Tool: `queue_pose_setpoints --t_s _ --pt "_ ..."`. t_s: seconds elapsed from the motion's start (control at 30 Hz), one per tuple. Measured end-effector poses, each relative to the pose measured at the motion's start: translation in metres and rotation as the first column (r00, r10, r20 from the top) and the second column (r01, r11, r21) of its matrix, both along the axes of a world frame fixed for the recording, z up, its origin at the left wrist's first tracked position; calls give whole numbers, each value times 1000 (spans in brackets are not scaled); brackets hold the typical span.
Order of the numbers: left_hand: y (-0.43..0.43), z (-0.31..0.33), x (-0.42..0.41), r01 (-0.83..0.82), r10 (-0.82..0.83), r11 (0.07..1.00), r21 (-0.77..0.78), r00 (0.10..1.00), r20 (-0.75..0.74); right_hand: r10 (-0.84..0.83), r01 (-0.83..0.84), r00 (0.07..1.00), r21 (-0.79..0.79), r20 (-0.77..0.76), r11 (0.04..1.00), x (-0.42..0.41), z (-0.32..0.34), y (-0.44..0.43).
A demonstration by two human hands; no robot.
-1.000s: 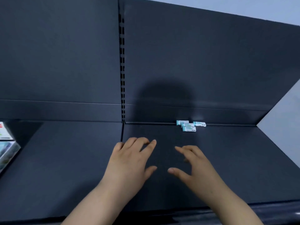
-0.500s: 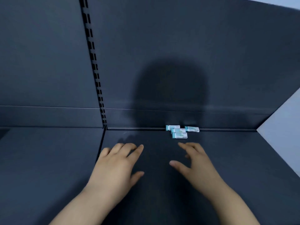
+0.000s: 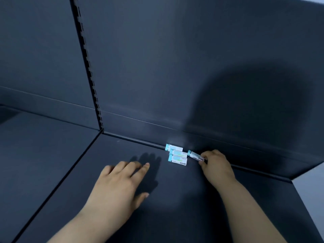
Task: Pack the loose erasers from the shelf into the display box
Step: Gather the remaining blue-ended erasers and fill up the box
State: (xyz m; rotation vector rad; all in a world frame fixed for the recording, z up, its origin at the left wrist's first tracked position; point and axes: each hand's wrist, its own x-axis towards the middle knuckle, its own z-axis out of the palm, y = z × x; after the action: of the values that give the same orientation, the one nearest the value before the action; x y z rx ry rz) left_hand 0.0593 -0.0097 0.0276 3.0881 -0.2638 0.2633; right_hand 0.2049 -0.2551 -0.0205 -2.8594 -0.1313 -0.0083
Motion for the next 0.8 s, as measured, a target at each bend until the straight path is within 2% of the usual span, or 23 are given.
queue_pose_setpoints --t_s 0.07,0.2,0.27,0.4,0.57,0.63,0.7,0.73,0.8 --pt "-10 0 2 10 -10 1000 6 1000 -13 0 0 1000 26 -22 1000 -6 3 -1" --pt "-27 3 11 49 -50 999 -20 998 -42 -20 29 998 182 -53 983 -35 17 -2" --pt "-37 -1 18 82 -87 996 -47 991 -106 41 -29 998 207 -53 978 -57 20 3" --pt "-44 -21 29 138 -148 987 -79 979 -141 205 -167 971 263 -126 950 -98 14 21" --pt "-35 -38 35 146 -192 969 -201 954 -231 189 -102 962 383 -196 918 -119 8 41" --pt "-31 -44 40 128 -203 952 -278 945 -258 166 -87 960 323 -224 942 -123 6 45" --pt "-27 -46 48 132 -215 940 -315 946 -244 128 -92 969 170 -212 981 -123 7 43" --pt "-26 -45 55 140 -216 939 -315 951 -220 132 -108 976 142 -171 984 -123 8 42" --pt "-25 -43 74 166 -214 949 -268 963 -164 244 -224 965 182 -97 957 -121 9 42"
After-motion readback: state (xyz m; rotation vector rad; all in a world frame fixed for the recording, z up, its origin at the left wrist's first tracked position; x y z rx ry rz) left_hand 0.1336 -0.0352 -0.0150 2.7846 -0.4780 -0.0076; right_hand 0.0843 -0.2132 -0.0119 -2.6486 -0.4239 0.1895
